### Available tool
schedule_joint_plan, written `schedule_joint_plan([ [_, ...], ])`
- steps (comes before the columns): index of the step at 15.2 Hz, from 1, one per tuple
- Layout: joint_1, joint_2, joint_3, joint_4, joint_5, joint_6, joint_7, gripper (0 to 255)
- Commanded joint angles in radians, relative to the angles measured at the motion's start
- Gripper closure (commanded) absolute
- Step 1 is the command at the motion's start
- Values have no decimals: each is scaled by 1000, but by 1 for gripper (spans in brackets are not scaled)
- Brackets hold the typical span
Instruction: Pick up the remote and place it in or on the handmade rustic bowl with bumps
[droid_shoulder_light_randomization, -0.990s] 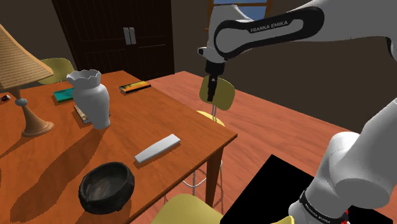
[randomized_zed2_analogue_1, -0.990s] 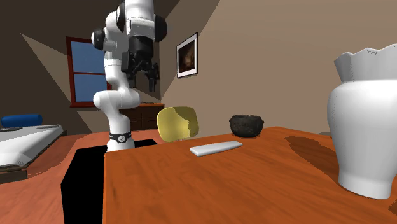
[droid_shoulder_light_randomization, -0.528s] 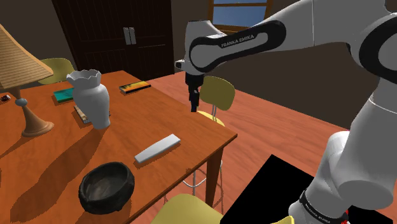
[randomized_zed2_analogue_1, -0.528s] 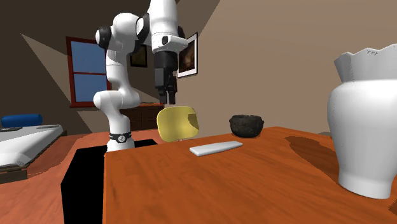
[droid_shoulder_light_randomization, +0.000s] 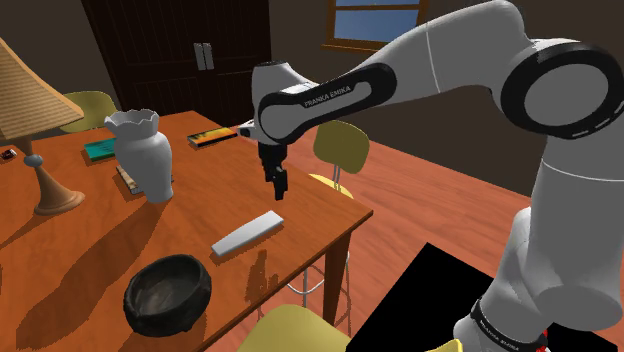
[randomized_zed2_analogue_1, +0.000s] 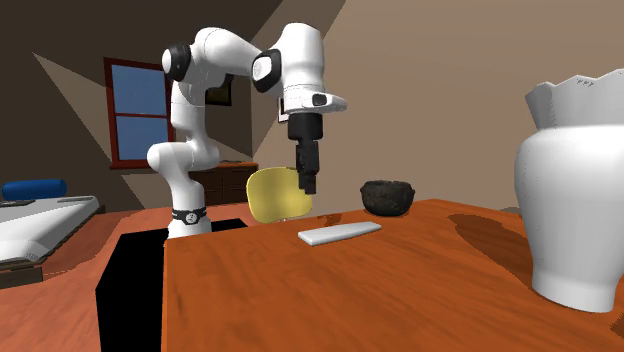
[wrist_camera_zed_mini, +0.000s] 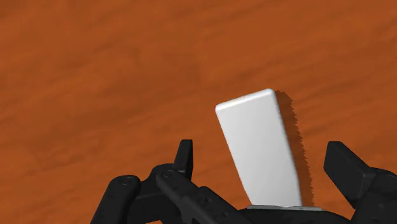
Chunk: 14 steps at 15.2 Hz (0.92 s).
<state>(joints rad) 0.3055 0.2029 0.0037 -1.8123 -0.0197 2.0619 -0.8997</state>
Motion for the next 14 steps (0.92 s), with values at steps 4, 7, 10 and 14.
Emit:
schedule_joint_plan([
  [4,36,119,46,84,-13,11,-99,0],
  [7,59,184,74,127,-27,19,-153,0],
  [10,69,215,84,137,-34,33,-174,0],
  [14,70,238,83,115,-37,77,-173,0],
])
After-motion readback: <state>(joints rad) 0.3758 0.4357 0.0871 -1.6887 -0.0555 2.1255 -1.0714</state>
